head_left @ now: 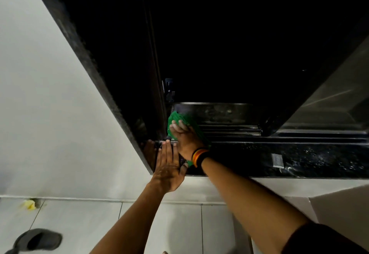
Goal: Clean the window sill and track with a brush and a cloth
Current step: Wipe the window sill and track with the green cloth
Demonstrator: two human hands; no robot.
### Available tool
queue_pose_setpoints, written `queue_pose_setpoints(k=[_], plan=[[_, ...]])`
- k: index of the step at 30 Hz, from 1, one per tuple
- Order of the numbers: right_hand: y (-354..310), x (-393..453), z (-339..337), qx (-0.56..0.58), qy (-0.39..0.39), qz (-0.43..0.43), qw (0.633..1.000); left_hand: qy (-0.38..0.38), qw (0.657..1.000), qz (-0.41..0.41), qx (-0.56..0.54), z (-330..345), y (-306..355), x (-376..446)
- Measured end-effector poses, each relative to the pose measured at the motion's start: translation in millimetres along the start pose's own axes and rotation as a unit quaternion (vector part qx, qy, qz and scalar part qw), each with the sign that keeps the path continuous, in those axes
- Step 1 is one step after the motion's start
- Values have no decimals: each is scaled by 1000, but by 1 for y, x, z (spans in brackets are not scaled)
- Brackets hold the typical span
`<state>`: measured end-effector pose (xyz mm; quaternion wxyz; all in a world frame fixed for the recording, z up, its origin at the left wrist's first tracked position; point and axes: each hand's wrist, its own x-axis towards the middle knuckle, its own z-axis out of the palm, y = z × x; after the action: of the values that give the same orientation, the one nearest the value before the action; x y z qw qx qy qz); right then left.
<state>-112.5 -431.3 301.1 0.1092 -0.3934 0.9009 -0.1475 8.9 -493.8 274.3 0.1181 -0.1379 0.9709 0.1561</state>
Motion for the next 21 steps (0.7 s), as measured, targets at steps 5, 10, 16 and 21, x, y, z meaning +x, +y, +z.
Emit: queue_pose_setpoints(k=[5,10,16,21], plan=[[48,-63,-68,430,179,231,854,18,1000,-3,12,0,3,-4],[121,-171,-119,721,220,260,604,133,990,0,-38,3,28,-13],[215,-287,-158,649,351,324,592,127,964,228,-42,7,158,16],[307,-327,-160,317,465,480,673,52,950,304,49,17,253,46]])
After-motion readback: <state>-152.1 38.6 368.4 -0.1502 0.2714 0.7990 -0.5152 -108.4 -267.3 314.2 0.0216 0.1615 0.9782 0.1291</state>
